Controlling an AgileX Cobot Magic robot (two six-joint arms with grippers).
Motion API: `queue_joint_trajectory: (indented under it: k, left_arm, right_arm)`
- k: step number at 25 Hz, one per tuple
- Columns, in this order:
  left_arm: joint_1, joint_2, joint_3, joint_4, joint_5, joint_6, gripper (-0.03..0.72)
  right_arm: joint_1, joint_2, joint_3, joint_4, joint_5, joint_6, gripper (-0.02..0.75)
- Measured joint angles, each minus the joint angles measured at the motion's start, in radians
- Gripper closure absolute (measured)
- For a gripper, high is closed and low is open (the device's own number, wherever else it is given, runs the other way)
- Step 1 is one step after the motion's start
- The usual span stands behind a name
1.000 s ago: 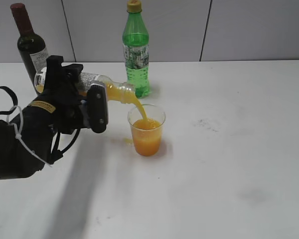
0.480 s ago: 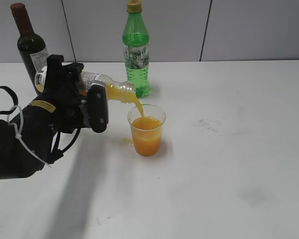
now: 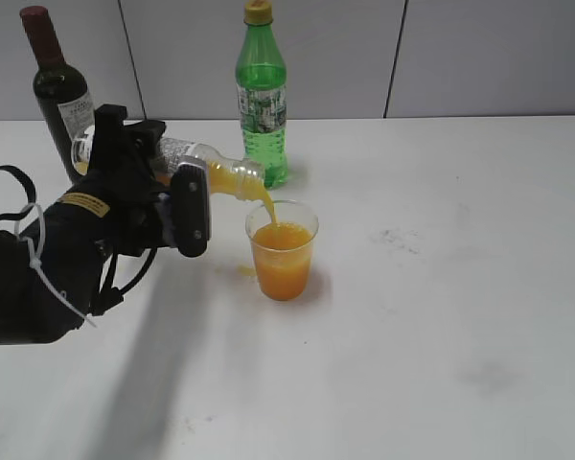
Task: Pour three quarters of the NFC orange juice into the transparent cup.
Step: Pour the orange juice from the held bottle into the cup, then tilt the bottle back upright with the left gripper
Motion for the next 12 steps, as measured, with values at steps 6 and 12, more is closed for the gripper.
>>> queue_joint_trajectory:
  k: [6,12]
  left_arm:
    - [0.0,0.0,0.0,0.0,0.003,-0.09,0.218]
    - [0.0,0.0,0.0,0.028,0.004,-0.297,0.218]
  right_arm:
    - [0.0,0.0,0.0,0.0,0.0,0.0,0.148]
    - [0.0,0.0,0.0,0.0,0.0,0.0,0.148]
